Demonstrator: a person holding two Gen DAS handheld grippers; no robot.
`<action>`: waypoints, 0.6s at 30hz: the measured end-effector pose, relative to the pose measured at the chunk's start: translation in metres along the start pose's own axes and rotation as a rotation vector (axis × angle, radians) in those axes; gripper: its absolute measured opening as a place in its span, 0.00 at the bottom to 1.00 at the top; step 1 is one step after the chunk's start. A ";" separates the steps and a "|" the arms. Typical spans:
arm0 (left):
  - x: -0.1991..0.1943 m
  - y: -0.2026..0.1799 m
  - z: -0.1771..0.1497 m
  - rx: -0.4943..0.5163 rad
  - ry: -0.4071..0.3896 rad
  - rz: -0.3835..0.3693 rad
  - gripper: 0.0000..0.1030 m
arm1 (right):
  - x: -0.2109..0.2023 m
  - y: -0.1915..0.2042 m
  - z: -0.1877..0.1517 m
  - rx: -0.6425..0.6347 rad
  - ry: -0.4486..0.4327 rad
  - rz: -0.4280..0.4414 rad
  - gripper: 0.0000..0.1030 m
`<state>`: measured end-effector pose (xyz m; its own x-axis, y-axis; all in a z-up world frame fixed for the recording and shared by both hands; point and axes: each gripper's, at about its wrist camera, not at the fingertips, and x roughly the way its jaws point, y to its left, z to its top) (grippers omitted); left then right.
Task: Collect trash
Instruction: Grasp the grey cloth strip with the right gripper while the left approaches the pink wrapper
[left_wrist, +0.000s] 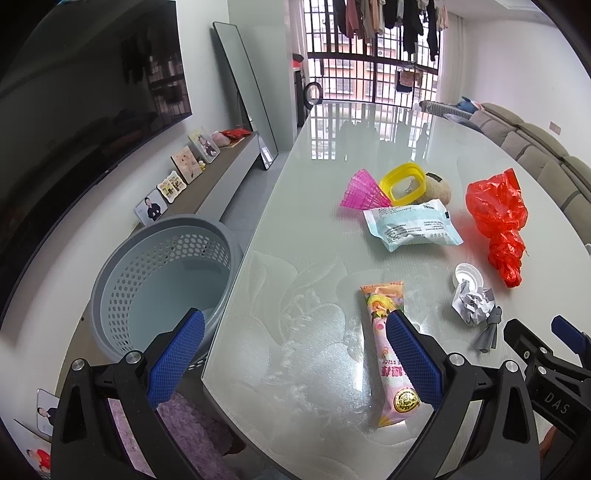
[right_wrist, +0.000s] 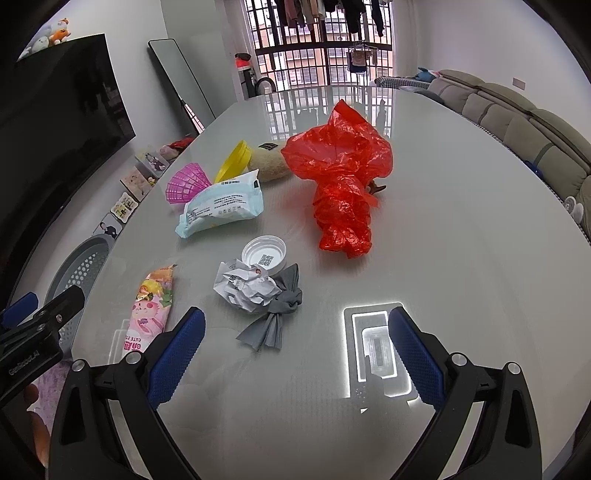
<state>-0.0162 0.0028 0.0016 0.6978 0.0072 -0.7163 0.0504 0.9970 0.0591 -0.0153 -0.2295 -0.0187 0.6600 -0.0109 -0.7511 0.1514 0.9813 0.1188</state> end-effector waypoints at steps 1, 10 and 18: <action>0.001 -0.001 0.001 0.002 0.003 0.001 0.94 | 0.000 -0.001 0.001 -0.002 0.000 -0.004 0.92; 0.004 -0.009 -0.001 0.015 0.020 0.000 0.94 | 0.006 -0.015 0.002 -0.024 0.007 -0.039 0.92; 0.013 -0.019 -0.002 0.028 0.046 -0.001 0.94 | 0.016 -0.026 0.000 -0.040 0.057 -0.013 0.92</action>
<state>-0.0096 -0.0158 -0.0101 0.6639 0.0107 -0.7477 0.0715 0.9944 0.0777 -0.0084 -0.2557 -0.0339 0.6150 -0.0139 -0.7884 0.1292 0.9881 0.0834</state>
